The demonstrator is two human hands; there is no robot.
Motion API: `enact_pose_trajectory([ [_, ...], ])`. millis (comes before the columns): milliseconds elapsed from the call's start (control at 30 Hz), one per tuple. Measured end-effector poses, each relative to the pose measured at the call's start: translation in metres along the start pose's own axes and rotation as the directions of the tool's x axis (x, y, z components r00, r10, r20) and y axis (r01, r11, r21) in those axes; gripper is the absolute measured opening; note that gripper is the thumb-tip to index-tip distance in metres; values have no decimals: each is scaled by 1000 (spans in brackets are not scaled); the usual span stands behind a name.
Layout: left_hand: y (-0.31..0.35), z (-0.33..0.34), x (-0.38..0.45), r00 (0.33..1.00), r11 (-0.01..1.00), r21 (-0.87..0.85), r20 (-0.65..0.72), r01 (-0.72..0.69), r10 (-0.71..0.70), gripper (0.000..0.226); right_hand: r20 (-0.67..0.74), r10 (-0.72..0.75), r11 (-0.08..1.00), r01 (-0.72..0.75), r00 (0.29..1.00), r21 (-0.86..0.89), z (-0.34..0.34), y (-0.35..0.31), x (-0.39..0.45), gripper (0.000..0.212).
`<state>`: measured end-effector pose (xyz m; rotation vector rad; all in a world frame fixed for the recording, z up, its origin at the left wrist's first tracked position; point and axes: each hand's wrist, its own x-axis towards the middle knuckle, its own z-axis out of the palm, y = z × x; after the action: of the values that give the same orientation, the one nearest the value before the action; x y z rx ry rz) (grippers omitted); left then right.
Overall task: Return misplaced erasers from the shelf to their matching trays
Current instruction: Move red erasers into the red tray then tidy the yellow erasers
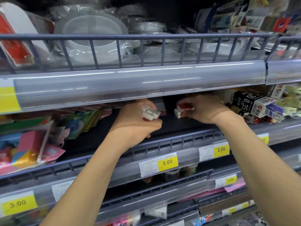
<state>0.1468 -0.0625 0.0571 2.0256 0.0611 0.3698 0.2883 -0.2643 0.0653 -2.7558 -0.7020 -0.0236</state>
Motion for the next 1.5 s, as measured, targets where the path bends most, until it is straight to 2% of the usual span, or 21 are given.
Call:
enact_pose_trajectory([
  [100,-1,0,0,1000,1000,-3,-15,9,-9,33,-49,14,999,-12,999,50,1,1,-2,38],
  [200,-3,0,1,999,999,-29,-24,23,-24,28,-172,49,991,-26,984,135,1,-3,-10,39],
  [267,-3,0,1,1000,999,-48,-18,22,-23,24,-219,62,924,27,974,382,2,-13,-20,34],
  [333,-3,0,1,1000,999,-40,-18,24,-25,19,-182,38,824,72,983,562,1,-25,-35,26],
  [467,-2,0,0,1000,999,49,-29,-2,4,23,-140,-9,893,71,990,445,-8,-45,-53,25],
  [533,0,1,-1,1000,996,90,-20,-21,23,28,-141,-16,875,82,990,477,-8,-54,-54,18],
  [633,2,1,-3,999,993,117,-30,-27,31,34,-149,-49,811,127,988,571,-4,-68,-56,13],
  [733,1,0,-5,999,994,108,-46,-21,26,28,-144,-68,701,150,987,697,-2,-73,-59,16],
  [833,0,0,-5,998,994,107,-58,-7,14,20,-159,-24,588,143,987,796,3,-75,-59,13],
  [933,1,1,-5,999,993,118,-36,-23,27,13,-205,41,520,154,978,840,10,-78,-59,6],
  [1033,2,0,-6,999,989,137,-15,-49,51,20,-207,-34,452,200,978,869,12,-75,-59,9],
  [1133,0,0,-5,998,990,131,-34,-49,54,25,-153,-146,456,203,977,866,9,-68,-61,23],
  [1200,0,1,-4,998,990,127,-27,-60,64,30,-116,-178,453,186,977,872,6,-64,-63,28],
  [1267,0,2,-4,998,987,152,-19,-54,58,34,-103,-179,501,181,978,846,4,-60,-63,31],
  [1400,-3,-2,-2,1000,985,172,-2,-5,6,38,-249,9,725,165,968,668,-6,-40,-47,24],
  [1500,-4,-2,-2,1000,987,162,8,9,-11,43,-149,92,935,-34,985,352,-15,-18,-27,25],
])
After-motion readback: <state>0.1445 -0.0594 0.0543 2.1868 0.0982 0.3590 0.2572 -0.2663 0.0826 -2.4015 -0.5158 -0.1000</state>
